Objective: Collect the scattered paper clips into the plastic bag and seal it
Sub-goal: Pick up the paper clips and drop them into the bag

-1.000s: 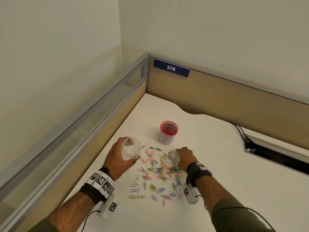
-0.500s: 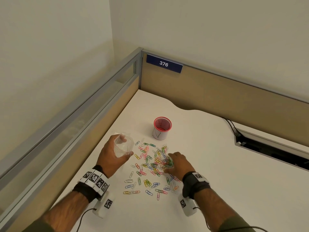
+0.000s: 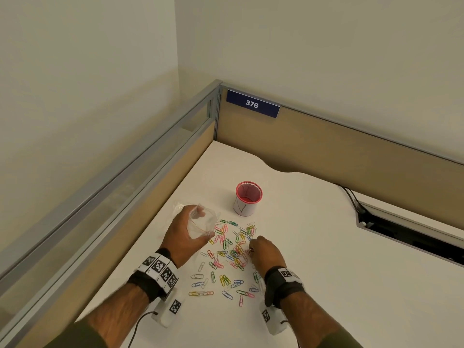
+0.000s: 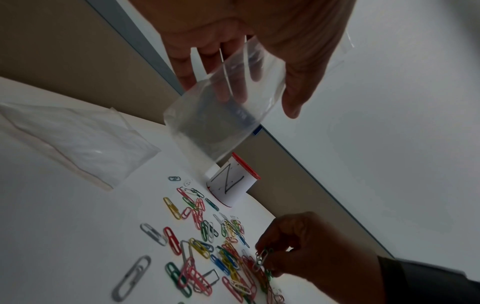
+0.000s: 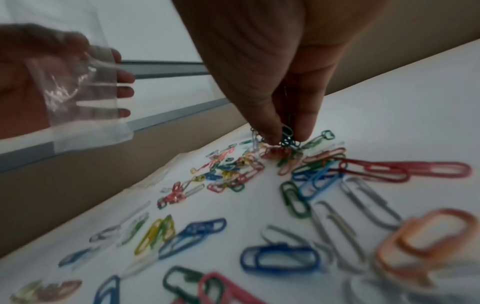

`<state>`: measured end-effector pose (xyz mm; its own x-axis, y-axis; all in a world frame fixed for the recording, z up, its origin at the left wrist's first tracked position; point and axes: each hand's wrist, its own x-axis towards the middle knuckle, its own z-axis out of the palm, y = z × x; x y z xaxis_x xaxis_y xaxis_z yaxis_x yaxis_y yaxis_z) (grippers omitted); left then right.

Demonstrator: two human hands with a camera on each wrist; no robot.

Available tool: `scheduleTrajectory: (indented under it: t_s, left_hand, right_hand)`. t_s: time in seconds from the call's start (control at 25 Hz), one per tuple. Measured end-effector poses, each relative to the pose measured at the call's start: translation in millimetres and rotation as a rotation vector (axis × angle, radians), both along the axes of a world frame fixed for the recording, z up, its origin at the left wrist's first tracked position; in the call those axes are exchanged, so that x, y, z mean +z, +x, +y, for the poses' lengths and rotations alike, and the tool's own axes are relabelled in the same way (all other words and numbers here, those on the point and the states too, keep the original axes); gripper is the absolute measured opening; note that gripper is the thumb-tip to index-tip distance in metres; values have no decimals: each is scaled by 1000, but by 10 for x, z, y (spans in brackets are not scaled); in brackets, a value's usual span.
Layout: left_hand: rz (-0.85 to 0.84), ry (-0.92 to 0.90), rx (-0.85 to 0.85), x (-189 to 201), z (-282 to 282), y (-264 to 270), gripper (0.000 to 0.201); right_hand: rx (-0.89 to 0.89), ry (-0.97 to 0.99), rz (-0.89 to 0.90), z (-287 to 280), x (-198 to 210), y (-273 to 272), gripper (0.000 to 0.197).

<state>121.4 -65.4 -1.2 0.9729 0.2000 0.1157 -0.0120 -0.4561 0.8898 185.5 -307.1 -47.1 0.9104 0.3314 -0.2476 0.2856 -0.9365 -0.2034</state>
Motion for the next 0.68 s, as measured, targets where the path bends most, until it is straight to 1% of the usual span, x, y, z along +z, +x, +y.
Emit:
scheduleTrajectory:
  t_s: [0.08,0.2,0.28,0.36,0.44,0.52,0.6,0.68]
  left_hand:
    - [14,0,-7,-13,-6,24,58]
    - [26,-1,-19,-15,-30,74,58]
    - [40,13,-30,-24,-59,102,57]
    - [53,32,-41,-50,-96,136,58]
    - [61,53,-51,-85,-135,173,59]
    - [68,75,-66,-99,-187,196,59]
    - [69,76,-75,-88,-231,212,57]
    - [65,84,-80,-67,-268,218,56]
  right_hand:
    - [-89,105,7,-28,119,43,19]
    - [-225,335,-8,-102,367,102,10]
    - [-294,519,-9,-108,608,100,7]
    - [-319,672,-5,-42,894,73,6]
    - [-302,800,-4,97,1170,32,8]
    - [-256,881,-1,270,1379,-20,10]
    - [-186,887,0,452,1504,-80,11]
    - [-103,809,-25,613,1535,-124,10]
